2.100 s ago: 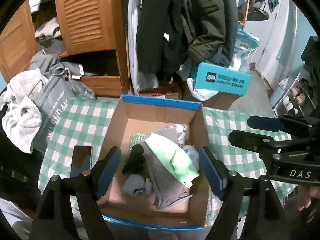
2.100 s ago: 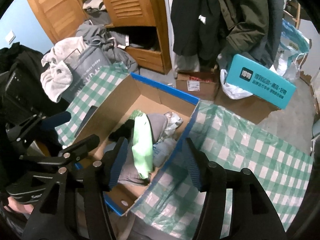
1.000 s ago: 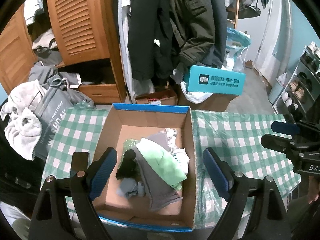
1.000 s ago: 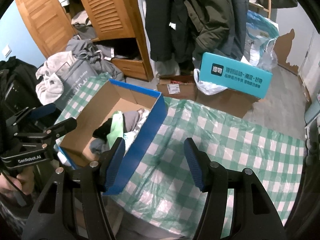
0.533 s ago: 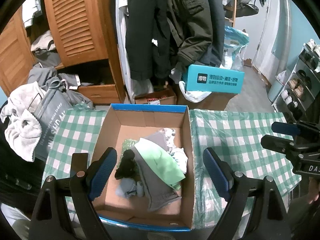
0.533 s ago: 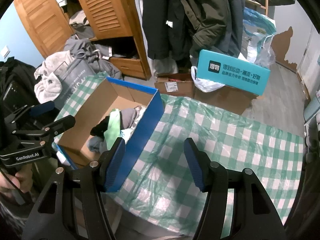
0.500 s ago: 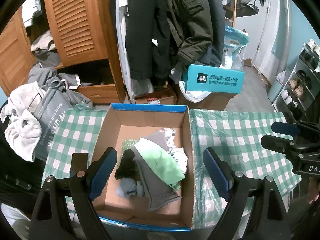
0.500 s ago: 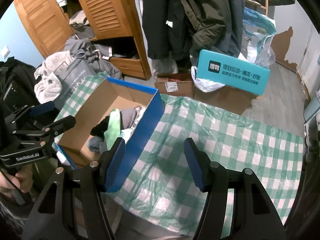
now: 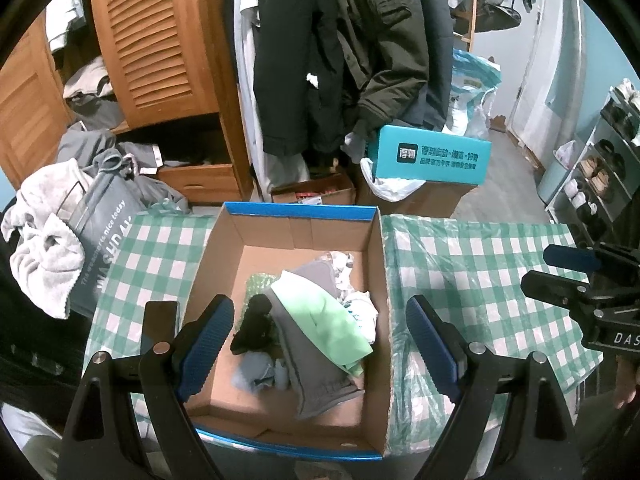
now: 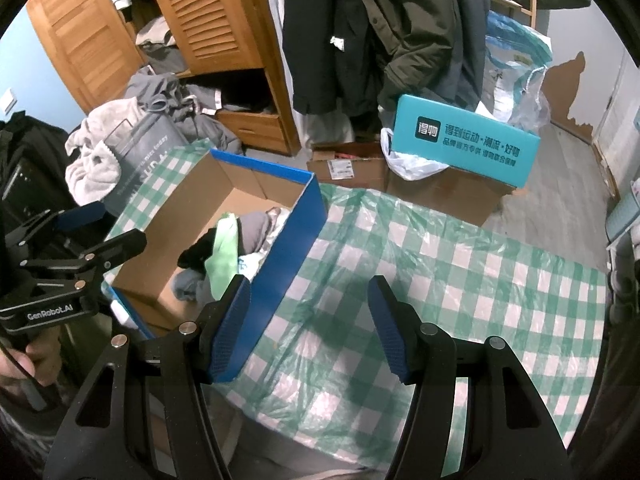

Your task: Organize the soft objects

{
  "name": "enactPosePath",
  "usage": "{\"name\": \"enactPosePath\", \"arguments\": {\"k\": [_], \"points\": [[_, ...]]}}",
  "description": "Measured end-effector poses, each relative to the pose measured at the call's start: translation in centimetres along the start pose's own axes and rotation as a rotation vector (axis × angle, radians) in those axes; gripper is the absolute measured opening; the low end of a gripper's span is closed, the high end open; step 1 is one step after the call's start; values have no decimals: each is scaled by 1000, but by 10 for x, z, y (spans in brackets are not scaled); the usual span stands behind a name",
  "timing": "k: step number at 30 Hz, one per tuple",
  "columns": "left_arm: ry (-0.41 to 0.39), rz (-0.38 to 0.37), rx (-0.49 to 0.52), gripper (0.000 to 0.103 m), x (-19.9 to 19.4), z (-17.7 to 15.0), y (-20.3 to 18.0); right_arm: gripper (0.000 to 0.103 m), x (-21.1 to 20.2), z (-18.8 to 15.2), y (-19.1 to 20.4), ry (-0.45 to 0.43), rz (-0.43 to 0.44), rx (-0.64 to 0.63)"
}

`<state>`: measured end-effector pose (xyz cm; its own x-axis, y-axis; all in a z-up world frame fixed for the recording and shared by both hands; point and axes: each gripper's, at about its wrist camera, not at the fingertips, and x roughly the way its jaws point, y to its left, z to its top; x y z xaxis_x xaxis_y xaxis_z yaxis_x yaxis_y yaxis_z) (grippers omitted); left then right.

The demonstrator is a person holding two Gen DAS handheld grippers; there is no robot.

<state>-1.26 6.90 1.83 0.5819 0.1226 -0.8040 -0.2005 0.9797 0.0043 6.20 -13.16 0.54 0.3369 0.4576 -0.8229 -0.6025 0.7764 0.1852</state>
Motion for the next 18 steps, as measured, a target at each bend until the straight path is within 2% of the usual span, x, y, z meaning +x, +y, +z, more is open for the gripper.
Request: {"name": "enactPosePath", "arguments": {"k": [18], "points": [[7,-2,9,89,1,0,-3,60,1,-1,-1,1,-1,-1]]}}
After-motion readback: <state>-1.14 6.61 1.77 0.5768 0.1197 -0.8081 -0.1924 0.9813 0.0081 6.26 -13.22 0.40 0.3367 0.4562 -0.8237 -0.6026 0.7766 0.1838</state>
